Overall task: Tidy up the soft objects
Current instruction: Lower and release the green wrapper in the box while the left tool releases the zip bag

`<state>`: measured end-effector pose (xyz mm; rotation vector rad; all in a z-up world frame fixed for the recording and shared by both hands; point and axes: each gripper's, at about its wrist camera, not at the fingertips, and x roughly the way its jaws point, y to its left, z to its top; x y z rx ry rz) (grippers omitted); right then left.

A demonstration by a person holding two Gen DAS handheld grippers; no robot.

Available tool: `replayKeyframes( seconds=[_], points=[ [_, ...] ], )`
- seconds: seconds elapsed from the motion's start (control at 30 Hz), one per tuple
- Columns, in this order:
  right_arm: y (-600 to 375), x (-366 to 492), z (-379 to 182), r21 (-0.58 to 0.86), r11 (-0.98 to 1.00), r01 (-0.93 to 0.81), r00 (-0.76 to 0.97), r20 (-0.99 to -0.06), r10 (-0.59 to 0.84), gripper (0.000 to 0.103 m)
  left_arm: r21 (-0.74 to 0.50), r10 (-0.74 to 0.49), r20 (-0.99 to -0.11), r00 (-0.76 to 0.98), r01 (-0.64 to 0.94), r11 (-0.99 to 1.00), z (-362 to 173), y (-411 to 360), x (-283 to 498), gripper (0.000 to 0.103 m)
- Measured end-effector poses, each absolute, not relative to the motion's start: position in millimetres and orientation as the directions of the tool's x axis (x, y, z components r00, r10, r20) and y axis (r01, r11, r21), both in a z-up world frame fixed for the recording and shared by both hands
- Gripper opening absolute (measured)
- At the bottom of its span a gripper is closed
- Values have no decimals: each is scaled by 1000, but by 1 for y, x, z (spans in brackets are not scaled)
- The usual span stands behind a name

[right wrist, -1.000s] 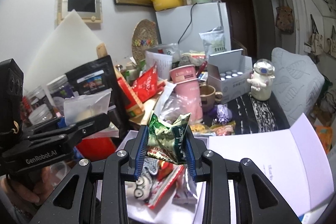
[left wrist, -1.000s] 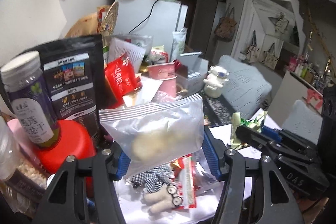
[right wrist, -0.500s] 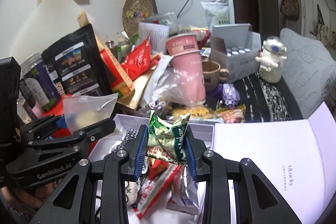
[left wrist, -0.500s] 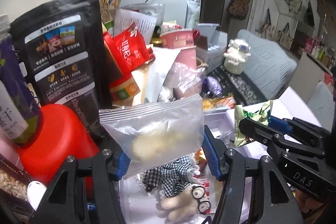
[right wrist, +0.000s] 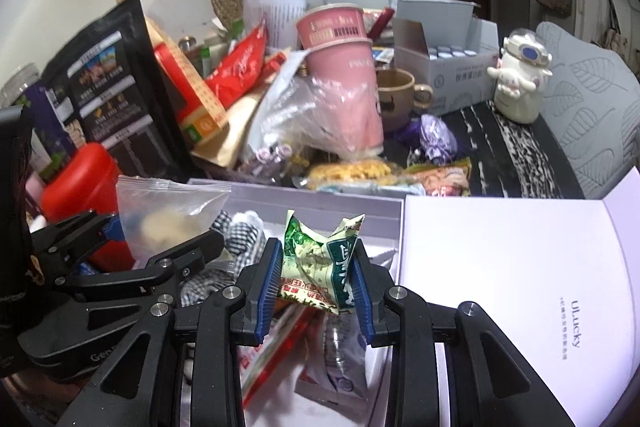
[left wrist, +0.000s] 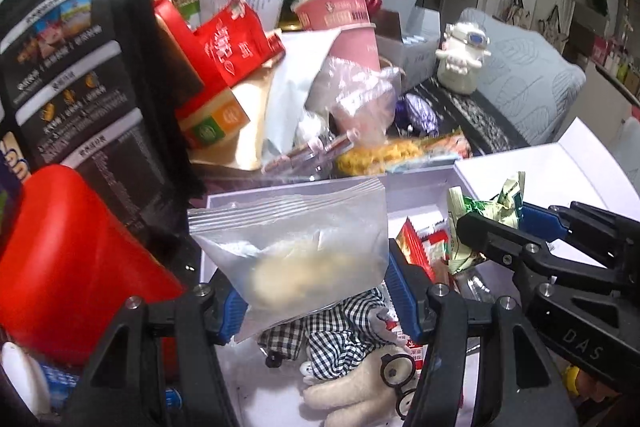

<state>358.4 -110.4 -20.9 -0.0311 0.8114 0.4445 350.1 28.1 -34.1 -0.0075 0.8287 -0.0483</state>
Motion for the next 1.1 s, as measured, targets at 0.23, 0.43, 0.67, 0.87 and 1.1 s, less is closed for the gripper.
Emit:
replayKeyframes(
  seconds=[0.23, 0.43, 0.67, 0.87, 1.1],
  points=[
    [-107, 366, -38, 120, 917, -381, 575, -745, 337, 33, -14, -36, -765, 643, 40, 999, -50, 27, 358, 59],
    [-105, 368, -46, 104, 920, -377, 561, -765, 316, 35, 0, -22, -771, 636, 35, 999, -53, 25, 359, 61],
    [-106, 365, -41, 65, 926, -371, 571, -770, 283, 42, 28, 5, -784, 621, 28, 999, -55, 21, 361, 63],
    [-114, 357, -29, 57, 928, -368, 594, -753, 282, 49, 30, 16, -774, 632, 12, 999, -45, 17, 352, 65],
    [-123, 346, -12, 37, 938, -344, 632, -730, 261, 49, 65, 48, -740, 671, 0, 998, -28, 14, 341, 77]
  ],
)
